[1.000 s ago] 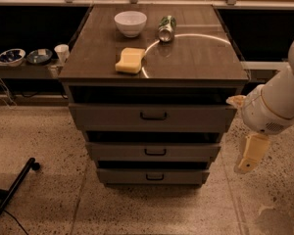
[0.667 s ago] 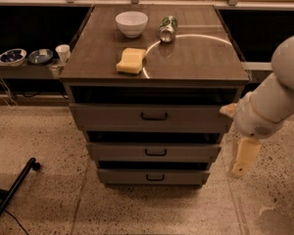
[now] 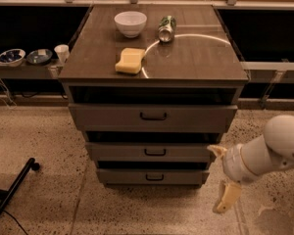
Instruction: Open bottom drawer
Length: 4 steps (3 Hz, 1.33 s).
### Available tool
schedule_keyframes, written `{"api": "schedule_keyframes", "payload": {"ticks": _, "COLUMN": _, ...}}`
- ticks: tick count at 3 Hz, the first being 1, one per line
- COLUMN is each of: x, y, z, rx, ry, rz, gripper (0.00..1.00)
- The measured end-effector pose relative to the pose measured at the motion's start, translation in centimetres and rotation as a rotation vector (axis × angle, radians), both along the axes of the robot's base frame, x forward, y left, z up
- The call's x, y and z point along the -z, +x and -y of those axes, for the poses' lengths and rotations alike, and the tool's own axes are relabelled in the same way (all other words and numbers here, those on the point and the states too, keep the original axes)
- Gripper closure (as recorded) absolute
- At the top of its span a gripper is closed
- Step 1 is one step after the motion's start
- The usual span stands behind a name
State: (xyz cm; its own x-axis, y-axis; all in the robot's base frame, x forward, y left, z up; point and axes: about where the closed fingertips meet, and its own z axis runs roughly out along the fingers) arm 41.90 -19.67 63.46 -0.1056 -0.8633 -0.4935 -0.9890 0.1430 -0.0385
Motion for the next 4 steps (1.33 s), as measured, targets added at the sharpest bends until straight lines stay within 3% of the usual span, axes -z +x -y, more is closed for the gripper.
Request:
{"api": "schedule_keyframes", "payload": {"ticks": 1, "x": 0.3, "y": 1.8, "z": 0.2, "rx": 0.03, "ry": 0.001, "rz": 0.064, "gripper": 0.0}}
{"api": "schedule_keyframes", "payload": {"ticks": 2, "x": 2.6, "y": 2.7, "z": -1.4, "rx": 0.036, "ry": 0.058, "rz": 0.074, "gripper": 0.0}}
{"api": "schedule_keyframes", "payload": {"ticks": 3, "x": 9.2, "y": 3.4, "z": -3.9, "rx": 0.063, "ry": 0.166, "rz": 0.118, "gripper": 0.0}}
{"api": "schedule_keyframes", "payload": {"ticks": 4, "x": 14.3, "y": 6.2, "z": -5.4, "rx": 0.103, "ry": 0.235, "rz": 0.215, "gripper": 0.0}}
